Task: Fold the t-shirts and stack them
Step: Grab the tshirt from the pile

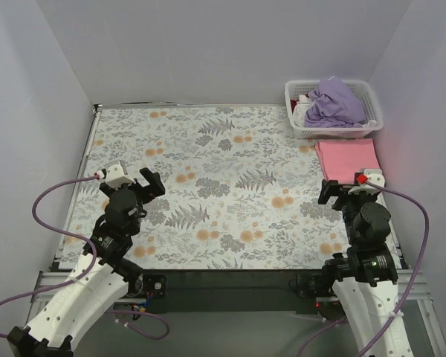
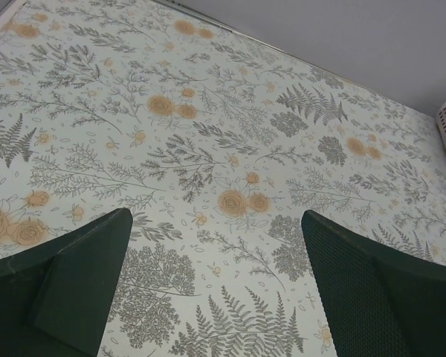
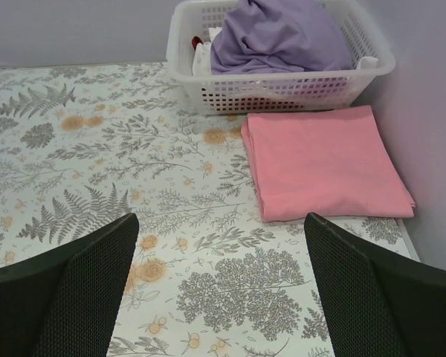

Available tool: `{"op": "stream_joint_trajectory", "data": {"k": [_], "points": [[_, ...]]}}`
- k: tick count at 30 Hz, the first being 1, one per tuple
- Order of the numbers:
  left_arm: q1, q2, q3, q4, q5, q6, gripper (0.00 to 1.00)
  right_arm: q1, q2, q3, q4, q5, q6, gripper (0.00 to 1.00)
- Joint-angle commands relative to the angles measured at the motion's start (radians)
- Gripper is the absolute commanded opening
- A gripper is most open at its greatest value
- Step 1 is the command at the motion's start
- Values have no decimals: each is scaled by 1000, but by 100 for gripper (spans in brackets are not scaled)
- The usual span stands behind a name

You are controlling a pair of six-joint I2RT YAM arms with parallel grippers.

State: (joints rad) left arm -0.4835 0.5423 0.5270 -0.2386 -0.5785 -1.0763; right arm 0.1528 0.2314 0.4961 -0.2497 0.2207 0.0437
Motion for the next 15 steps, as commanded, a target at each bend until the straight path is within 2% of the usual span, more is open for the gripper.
{"op": "stream_joint_trajectory", "data": {"k": [1, 3, 7, 9, 10, 15], "points": [[6, -1, -7, 38, 37, -34, 98, 7, 121, 108, 64, -26, -19, 98], [6, 8, 5, 12, 74, -50, 98, 5, 269, 191, 90, -20, -19, 98], [8, 24, 14, -1, 62, -48, 98, 5, 478, 303, 98, -23, -10, 98], [8, 27, 18, -13, 66, -50, 98, 7, 639, 395, 99, -23, 21, 98], [8, 24, 18, -16, 68, -51, 98, 7, 749, 433, 98, -9, 24, 98], [8, 2, 15, -39, 71, -57, 98, -13, 1021, 638, 112, 137, 35, 98]]}}
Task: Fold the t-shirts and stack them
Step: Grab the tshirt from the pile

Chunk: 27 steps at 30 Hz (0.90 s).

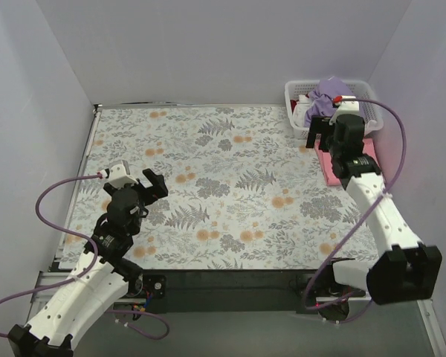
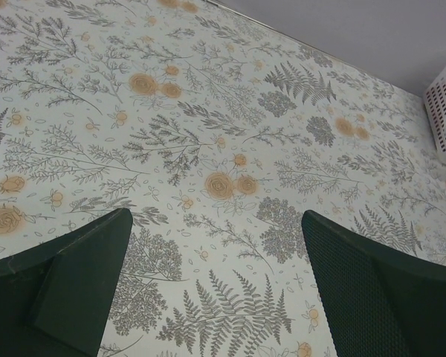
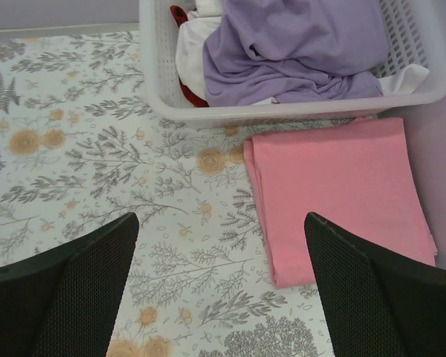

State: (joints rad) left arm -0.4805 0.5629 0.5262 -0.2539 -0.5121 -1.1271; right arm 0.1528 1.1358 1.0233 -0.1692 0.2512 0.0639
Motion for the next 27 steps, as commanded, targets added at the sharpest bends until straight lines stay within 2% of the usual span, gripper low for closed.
{"op": "stream_joint_trajectory", "data": {"k": [1, 5, 9, 12, 16, 23, 26, 27], "points": [[5, -20, 14, -24, 3, -5, 98, -24, 154, 133, 37, 96, 10, 98], [5, -27, 9, -24, 0, 3, 98, -130, 367, 251, 63, 36, 30, 98], [5, -23, 5, -24, -19, 13, 98, -196, 527, 369, 95, 2, 14, 92], [5, -2, 3, -21, -25, 13, 98, -223, 652, 469, 132, -87, -15, 88], [5, 38, 3, -12, -32, 23, 98, -229, 827, 621, 160, -174, -42, 85], [6, 132, 9, -1, -52, 32, 98, -231, 1035, 814, 250, -308, -30, 79], [6, 158, 11, 5, -54, 35, 98, -231, 1101, 869, 249, -332, -23, 73], [5, 161, 11, 5, -54, 35, 98, -229, 1111, 892, 250, -337, -19, 66]]}}
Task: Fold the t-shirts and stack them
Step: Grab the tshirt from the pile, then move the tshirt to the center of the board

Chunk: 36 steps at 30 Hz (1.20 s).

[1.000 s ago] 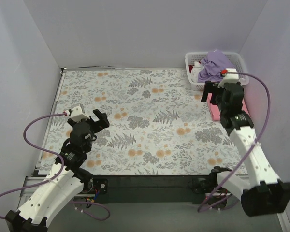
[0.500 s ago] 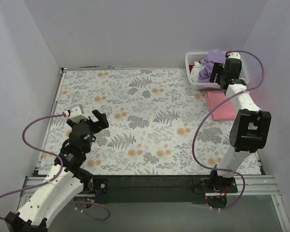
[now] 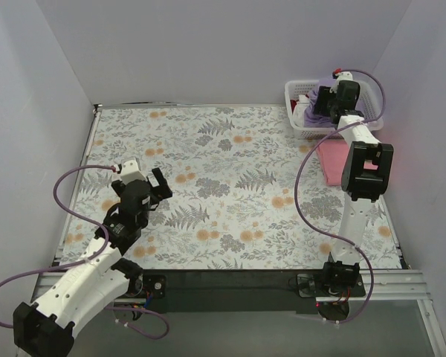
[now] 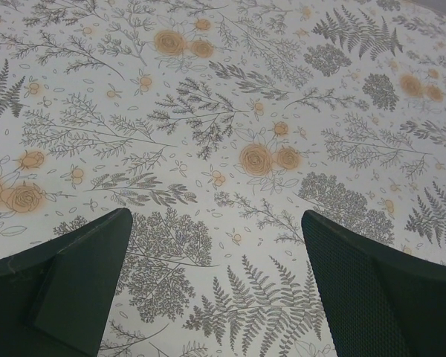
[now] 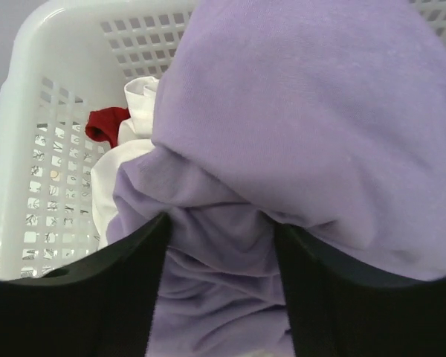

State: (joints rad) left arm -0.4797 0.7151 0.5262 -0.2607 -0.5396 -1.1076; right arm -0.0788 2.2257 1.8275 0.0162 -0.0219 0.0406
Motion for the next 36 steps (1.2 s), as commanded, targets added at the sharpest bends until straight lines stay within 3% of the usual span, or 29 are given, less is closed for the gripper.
{"op": "stream_joint_trajectory", "data": {"k": [1, 2, 3, 6, 17, 20, 21, 27, 36], "points": [[4, 15, 11, 14, -25, 17, 98, 2, 37, 95, 64, -69, 5, 61], [6, 17, 9, 15, -25, 17, 98, 4, 40, 98, 65, -67, 5, 53], [6, 15, 9, 14, -23, 17, 98, 2, 37, 96, 65, -53, 5, 31], [6, 14, 9, 14, -22, 18, 98, 2, -1, 78, 64, -55, -2, 2], [4, -58, 9, 3, -13, 15, 98, 76, -454, -45, 61, -62, -91, 1], [6, -85, 9, -5, -13, 14, 98, 114, -589, -71, 31, -124, -111, 1], [7, -110, 11, -8, -11, 11, 98, 155, -694, -71, -46, -219, -111, 1], [7, -169, 9, -20, -13, 8, 98, 273, -874, -216, -104, -421, -26, 1], [7, -212, 5, -23, -13, 11, 98, 487, -896, -339, -150, -547, -8, 1]]}}
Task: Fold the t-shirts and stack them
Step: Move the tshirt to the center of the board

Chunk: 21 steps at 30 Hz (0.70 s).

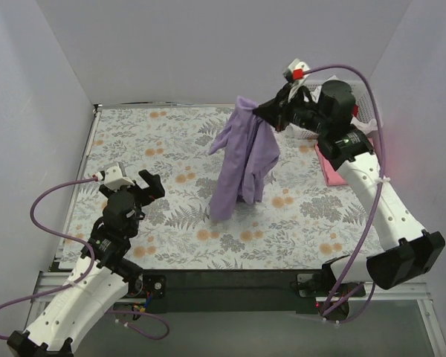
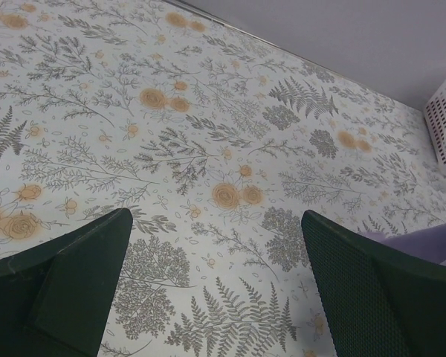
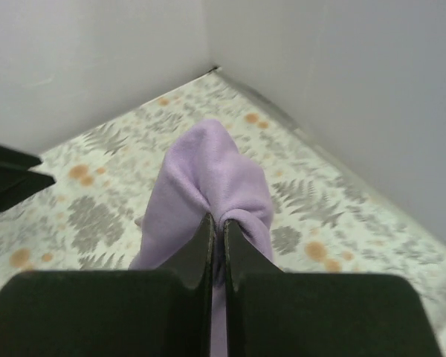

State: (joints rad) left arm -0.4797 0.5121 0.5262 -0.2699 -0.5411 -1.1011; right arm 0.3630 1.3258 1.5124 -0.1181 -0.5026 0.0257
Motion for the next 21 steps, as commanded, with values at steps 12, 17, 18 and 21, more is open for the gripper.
{"op": "stream_joint_trajectory", "data": {"k": [12, 17, 18, 21], "points": [[7, -18, 6, -17, -19, 9, 98, 54, -20, 112, -299, 269, -191, 1], [6, -43, 3, -19, -40, 7, 98, 74, -8, 146, -273, 219, -150, 1], [7, -44, 3, -20, -40, 7, 98, 88, 15, 141, -266, 202, -141, 1], [7, -40, 3, -18, -37, 7, 98, 178, 79, 106, -221, 168, -93, 1]]}}
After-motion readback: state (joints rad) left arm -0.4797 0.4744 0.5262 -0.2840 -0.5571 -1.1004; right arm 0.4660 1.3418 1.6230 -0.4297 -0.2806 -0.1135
